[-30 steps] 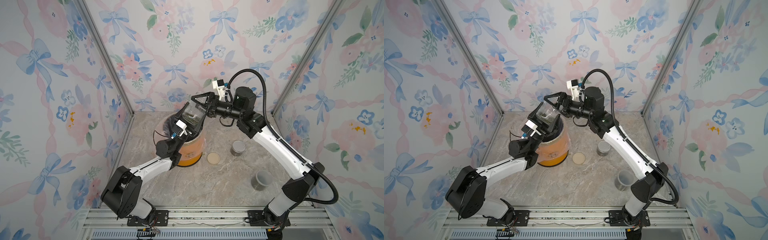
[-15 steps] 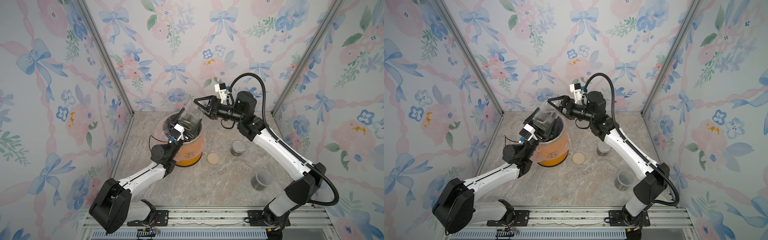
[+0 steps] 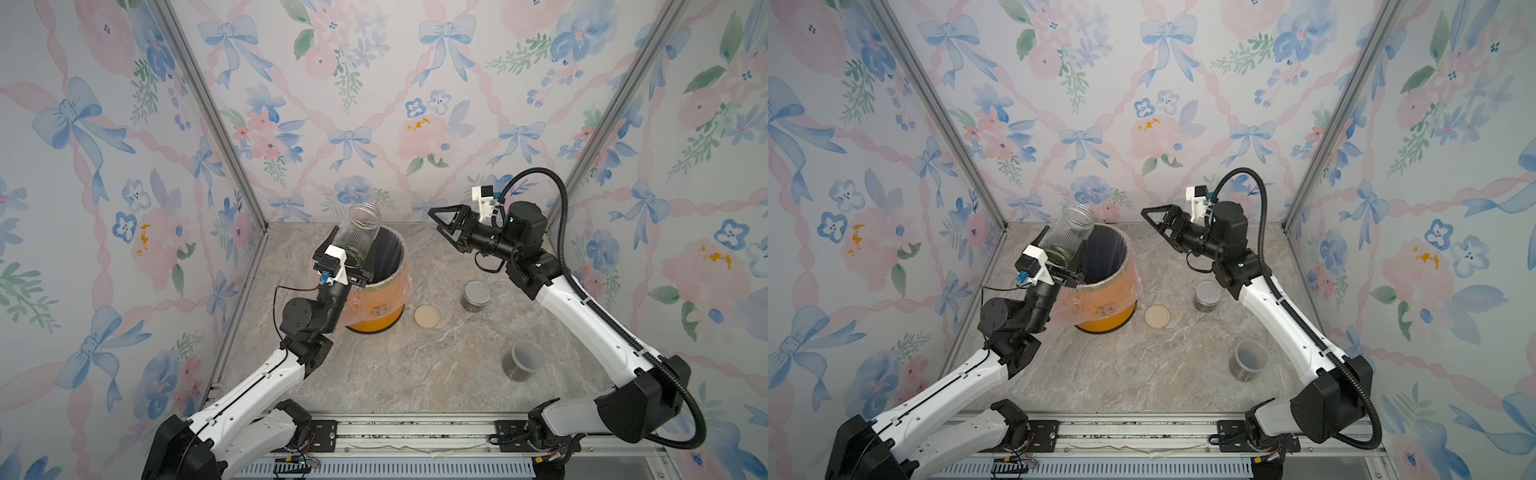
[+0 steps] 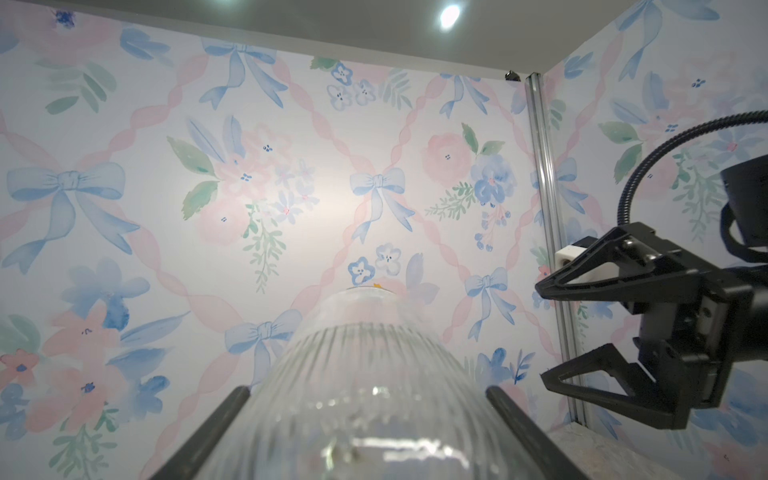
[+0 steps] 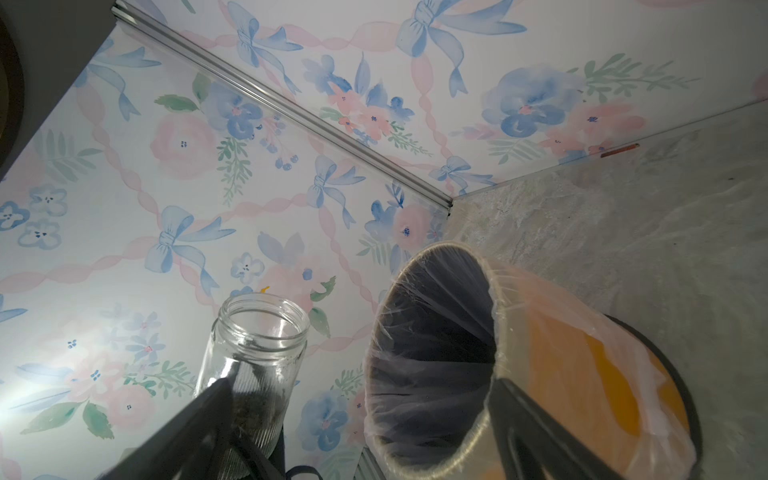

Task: Empty moldy tea leaves from jars
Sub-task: Pour the moldy tea leaves from the jar into the trash bin.

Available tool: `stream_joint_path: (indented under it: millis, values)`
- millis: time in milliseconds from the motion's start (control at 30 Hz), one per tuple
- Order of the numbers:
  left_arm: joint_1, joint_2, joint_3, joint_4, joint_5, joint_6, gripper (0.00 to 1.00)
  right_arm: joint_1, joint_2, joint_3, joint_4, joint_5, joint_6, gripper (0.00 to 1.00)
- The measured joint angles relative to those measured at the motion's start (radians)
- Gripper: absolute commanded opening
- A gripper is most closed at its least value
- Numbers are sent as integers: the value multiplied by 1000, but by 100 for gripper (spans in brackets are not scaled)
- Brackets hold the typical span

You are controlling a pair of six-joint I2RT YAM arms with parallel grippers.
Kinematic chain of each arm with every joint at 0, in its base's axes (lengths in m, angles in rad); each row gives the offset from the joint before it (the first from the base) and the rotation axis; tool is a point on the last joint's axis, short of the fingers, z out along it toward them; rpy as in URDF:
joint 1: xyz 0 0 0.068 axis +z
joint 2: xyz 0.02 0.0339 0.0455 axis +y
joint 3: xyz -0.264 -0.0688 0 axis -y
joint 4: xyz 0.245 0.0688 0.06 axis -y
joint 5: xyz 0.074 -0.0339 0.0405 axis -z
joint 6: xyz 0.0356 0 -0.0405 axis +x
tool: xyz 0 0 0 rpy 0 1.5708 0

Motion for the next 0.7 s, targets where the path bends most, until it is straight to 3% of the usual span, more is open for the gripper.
stream_joint_path:
  millis: [333,700]
  values:
    - [0,-49,219,-611,-62,-58,22,1,-92,-142,-58,67,-103,97]
    - [4,59,544,-1176,-37,-107,22,8,-171,-251,-78,102,-164,96]
